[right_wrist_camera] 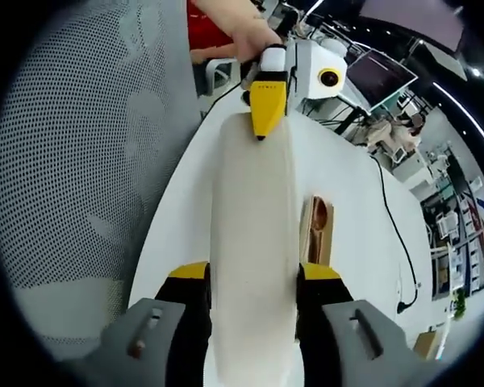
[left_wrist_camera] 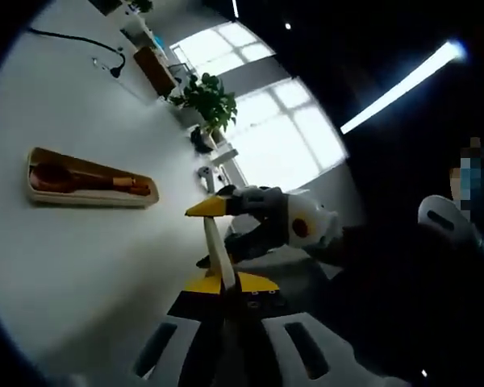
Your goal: Arrange the utensils inside the cutlery case until each visible utensil rests in its matching compartment.
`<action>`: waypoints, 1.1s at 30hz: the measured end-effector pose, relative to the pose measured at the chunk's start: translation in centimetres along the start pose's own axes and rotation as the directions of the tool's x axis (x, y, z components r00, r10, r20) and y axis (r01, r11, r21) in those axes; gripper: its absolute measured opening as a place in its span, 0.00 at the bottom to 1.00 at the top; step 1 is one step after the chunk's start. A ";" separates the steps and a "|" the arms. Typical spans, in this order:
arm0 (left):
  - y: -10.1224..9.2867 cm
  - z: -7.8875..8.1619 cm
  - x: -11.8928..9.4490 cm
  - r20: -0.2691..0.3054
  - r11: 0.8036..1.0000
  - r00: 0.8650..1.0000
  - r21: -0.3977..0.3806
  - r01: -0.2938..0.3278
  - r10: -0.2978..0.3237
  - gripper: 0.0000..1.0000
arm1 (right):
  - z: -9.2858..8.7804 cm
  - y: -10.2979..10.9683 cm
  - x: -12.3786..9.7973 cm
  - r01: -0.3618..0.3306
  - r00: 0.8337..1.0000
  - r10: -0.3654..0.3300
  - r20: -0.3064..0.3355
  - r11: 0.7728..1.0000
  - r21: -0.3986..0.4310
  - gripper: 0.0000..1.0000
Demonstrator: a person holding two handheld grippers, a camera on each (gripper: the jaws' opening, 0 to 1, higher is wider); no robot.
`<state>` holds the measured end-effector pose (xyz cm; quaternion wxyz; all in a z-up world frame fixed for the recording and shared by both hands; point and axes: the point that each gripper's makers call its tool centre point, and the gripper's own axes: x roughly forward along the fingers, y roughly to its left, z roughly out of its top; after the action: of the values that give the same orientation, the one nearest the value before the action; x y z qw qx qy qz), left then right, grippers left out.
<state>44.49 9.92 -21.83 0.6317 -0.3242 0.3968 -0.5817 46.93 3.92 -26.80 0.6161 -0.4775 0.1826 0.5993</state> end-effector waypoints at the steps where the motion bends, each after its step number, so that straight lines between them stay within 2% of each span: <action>1: -0.1 0.4 -0.1 0.014 1.000 1.000 0.012 -0.008 0.008 0.04 | 0.1 -0.3 -0.1 0.009 1.000 -0.009 -0.001 1.000 0.000 0.40; 3: 0.0 1.6 -0.2 0.079 0.999 0.997 0.026 -0.023 0.021 0.04 | 0.1 -1.0 -0.2 0.028 1.000 -0.028 -0.004 1.000 0.009 0.40; 5: -0.1 3.0 -0.5 0.152 0.998 0.988 0.049 -0.038 0.030 0.05 | 0.2 -1.7 -0.5 0.046 0.999 -0.046 -0.003 0.998 0.032 0.40; 8: 0.5 4.1 -1.2 0.212 0.990 0.975 0.103 -0.094 0.070 0.06 | 0.0 -2.7 -0.8 0.069 0.998 -0.068 -0.009 0.997 0.038 0.40; 9: 0.9 4.2 -1.4 0.220 0.992 0.971 0.073 -0.108 0.089 0.06 | -0.2 -3.0 -0.8 0.076 0.997 -0.075 -0.015 0.997 0.034 0.40; 11: 1.1 4.2 -1.5 0.217 0.990 0.972 0.085 -0.113 0.092 0.06 | -0.7 -3.5 -0.8 0.081 0.996 -0.079 -0.033 0.994 0.071 0.40; 14: 1.7 5.2 -2.0 0.260 0.989 0.958 0.054 -0.138 0.119 0.06 | -1.0 -4.3 -0.8 0.083 0.997 -0.081 -0.018 0.986 0.142 0.40; 18: 1.3 6.2 -1.9 0.276 0.995 0.957 0.029 -0.096 0.085 0.05 | -1.2 -4.8 -0.3 0.063 0.998 -0.059 -0.025 0.982 0.177 0.39; 21: 2.2 7.1 -2.1 0.290 0.993 0.951 0.017 -0.115 0.105 0.05 | -1.5 -5.4 0.3 0.031 1.000 -0.030 -0.007 0.969 0.243 0.39; 23: 2.9 7.9 -2.2 0.313 0.992 0.942 -0.005 -0.123 0.118 0.05 | -1.7 -5.9 0.5 0.020 1.000 -0.019 -0.007 0.961 0.277 0.39; 25: 3.2 8.4 -2.2 0.301 0.994 0.947 -0.030 -0.104 0.108 0.05 | -1.8 -6.2 0.9 0.004 1.000 -0.003 -0.003 0.958 0.285 0.39; 26: 4.1 8.7 -2.3 0.302 0.990 0.943 -0.050 -0.131 0.140 0.05 | -2.0 -6.4 1.1 0.004 1.000 -0.003 -0.003 0.959 0.285 0.39; 28: 4.9 9.0 -2.2 0.295 0.987 0.942 -0.059 -0.152 0.162 0.06 | -2.6 -6.2 1.8 -0.040 0.999 0.048 -0.015 0.937 0.348 0.39; 31: 6.8 10.0 -2.6 0.306 0.971 0.922 -0.056 -0.231 0.237 0.07 | -3.4 -7.1 2.9 -0.047 0.998 0.060 -0.023 0.923 0.381 0.39; 33: 7.8 10.3 -3.0 0.316 0.965 0.912 -0.072 -0.251 0.260 0.07 | -3.5 -7.8 3.4 -0.049 0.998 0.062 -0.022 0.925 0.376 0.39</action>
<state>57.24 13.27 -23.31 0.7537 -0.3697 0.3356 -0.4273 56.03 4.34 -28.28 0.6757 -0.3556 0.3173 0.5624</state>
